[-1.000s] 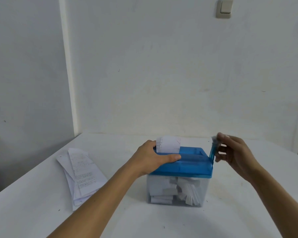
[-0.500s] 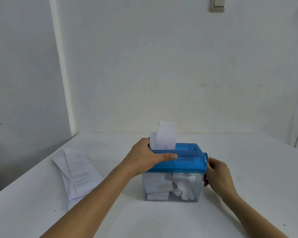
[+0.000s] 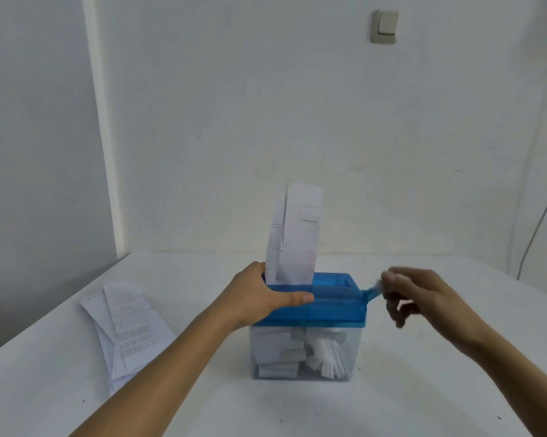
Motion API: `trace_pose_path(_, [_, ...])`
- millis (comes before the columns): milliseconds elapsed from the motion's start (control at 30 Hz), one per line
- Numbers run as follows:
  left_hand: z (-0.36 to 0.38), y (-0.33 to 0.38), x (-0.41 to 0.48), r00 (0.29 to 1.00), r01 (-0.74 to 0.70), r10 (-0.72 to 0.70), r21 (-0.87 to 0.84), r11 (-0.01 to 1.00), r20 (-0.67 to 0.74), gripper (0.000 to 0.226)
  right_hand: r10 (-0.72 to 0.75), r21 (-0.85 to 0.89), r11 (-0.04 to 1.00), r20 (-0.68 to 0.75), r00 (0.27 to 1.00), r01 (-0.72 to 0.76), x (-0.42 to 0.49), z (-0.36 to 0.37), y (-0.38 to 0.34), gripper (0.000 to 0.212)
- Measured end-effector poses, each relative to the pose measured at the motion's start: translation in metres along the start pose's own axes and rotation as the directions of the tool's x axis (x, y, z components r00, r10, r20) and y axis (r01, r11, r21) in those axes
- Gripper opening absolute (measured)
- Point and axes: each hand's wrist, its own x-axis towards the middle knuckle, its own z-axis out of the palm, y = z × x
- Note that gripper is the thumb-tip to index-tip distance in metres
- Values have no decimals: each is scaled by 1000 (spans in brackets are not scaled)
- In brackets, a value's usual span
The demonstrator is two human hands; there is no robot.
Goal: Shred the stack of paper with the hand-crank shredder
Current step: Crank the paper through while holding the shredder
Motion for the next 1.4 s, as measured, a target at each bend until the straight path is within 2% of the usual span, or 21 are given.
trace_pose_path(100, [1, 0, -1, 1000, -7, 7, 3, 1000, 9, 44, -21, 73, 997, -175, 984, 35, 30, 4, 5, 30])
trace_pose_path(200, [2, -2, 1, 1000, -3, 3, 4, 1000, -23, 46, -24, 89, 994, -335, 942, 58, 56, 15, 18, 17])
trace_pose_path(267, [2, -5, 2, 1000, 6, -6, 2, 1000, -30, 54, 7, 107, 994, -391, 920, 38, 68, 24, 28, 18])
trace_pose_path(367, [2, -7, 4, 999, 2, -2, -6, 1000, -35, 66, 124, 204, 978, -401, 908, -44, 79, 36, 43, 27])
trace_pose_path(467, [3, -7, 3, 999, -12, 12, -2, 1000, -31, 64, 226, 129, 973, -391, 892, -189, 79, 50, 65, 35])
trace_pose_path(567, [4, -6, 3, 999, -17, 17, 1, 1000, -34, 56, 307, 76, 951, -344, 888, -299, 57, 68, 87, 31])
trace_pose_path(700, [5, -11, 6, 998, -10, 11, 31, 999, -62, 87, 355, 77, 935, -240, 903, -347, 3, 73, 91, 45])
trace_pose_path(833, [4, -12, 6, 997, 2, 0, 36, 999, -71, 92, 269, 55, 963, -105, 957, -264, -34, 50, 59, 50])
trace_pose_path(933, [3, -10, 7, 998, 1, 1, 30, 1000, -63, 72, 143, 132, 981, 11, 990, -143, -43, 25, 26, 44])
trace_pose_path(1000, [2, -10, 7, 999, -7, 8, 16, 1000, -46, 64, 79, 134, 988, 15, 997, -80, -35, 11, 13, 47])
trace_pose_path(1133, [3, -12, 9, 998, -10, 12, 40, 999, -56, 68, 11, 74, 997, -47, 999, -8, -4, 4, 6, 31])
trace_pose_path(1267, [4, -12, 12, 998, -14, 19, 83, 996, -55, 70, 6, 226, 973, -187, 982, 37, 29, 7, 13, 23])
trace_pose_path(1400, [2, -14, 13, 998, 4, 2, 112, 994, -55, 79, 33, 163, 986, -319, 947, 21, 63, 24, 26, 19])
